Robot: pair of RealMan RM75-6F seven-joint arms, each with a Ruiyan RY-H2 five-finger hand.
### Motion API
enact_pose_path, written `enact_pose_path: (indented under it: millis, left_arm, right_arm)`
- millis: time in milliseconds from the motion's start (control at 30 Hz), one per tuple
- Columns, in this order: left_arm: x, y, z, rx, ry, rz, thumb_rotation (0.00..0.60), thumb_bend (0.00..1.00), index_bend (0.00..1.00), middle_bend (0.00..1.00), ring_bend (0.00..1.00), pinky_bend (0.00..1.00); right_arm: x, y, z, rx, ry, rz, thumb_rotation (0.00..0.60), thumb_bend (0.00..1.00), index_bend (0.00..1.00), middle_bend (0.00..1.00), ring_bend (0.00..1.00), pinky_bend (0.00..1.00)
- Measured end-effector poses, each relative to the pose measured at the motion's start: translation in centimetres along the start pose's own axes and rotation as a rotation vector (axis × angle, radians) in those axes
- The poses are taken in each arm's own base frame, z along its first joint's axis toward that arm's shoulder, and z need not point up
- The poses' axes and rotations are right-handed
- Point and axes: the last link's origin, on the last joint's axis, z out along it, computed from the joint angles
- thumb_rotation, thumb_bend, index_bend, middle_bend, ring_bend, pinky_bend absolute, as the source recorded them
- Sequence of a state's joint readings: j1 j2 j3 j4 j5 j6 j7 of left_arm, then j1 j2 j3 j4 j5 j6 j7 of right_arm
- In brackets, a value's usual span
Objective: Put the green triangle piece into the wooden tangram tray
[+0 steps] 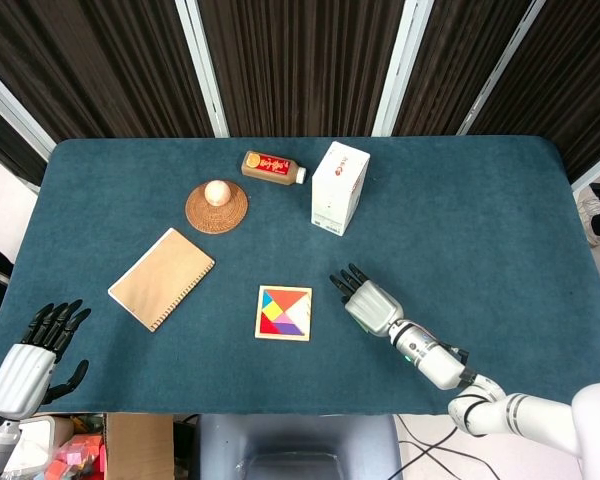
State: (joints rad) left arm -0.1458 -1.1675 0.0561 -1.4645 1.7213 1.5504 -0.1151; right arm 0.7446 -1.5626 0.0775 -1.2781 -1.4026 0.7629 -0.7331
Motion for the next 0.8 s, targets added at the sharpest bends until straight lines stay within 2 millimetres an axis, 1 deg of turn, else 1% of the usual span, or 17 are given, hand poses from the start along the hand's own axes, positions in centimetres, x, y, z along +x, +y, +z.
enact_pose_path:
  millis: [133,200,300,433,633,800]
  left_arm:
    - [0.0,0.0,0.0,-0.001,0.0,0.001,0.6,0.45,0.0,0.0,0.0,0.0]
    - [0.0,0.0,0.0,-0.002,-0.001,0.001,0.6,0.45,0.0,0.0,0.0,0.0]
    - [0.0,0.1,-0.1,-0.005,-0.002,0.0,0.6,0.45,0.0,0.0,0.0,0.0]
    - [0.1,0.1,-0.1,-0.008,-0.001,-0.004,0.6,0.45,0.0,0.0,0.0,0.0]
    - [0.0,0.1,-0.2,-0.011,-0.009,-0.007,0.6,0.45,0.0,0.0,0.0,0.0]
    - [0.0,0.2,-0.2,-0.016,-0.011,-0.011,0.6,0.45,0.0,0.0,0.0,0.0]
  right_arm:
    - [0.1,0.0,0.0,-0.001,0.003,0.002,0.6,0.39,0.57,0.0,0.0,0.0]
    - [0.1,0.0,0.0,-0.002,0.006,0.003,0.6,0.39,0.62,0.0,0.0,0.0]
    - [0.4,0.0,-0.1,-0.006,0.019,0.007,0.6,0.39,0.66,0.0,0.0,0.0]
    - [1.0,-0.1,-0.3,-0.013,0.042,0.018,0.6,0.4,0.69,0.0,0.0,0.0]
    - [3.1,-0.3,-0.4,-0.053,0.122,0.016,0.6,0.4,0.7,0.01,0.0,0.0]
    - [5.0,-1.3,0.1,-0.086,0.173,0.015,0.6,0.4,0.69,0.02,0.0,0.0]
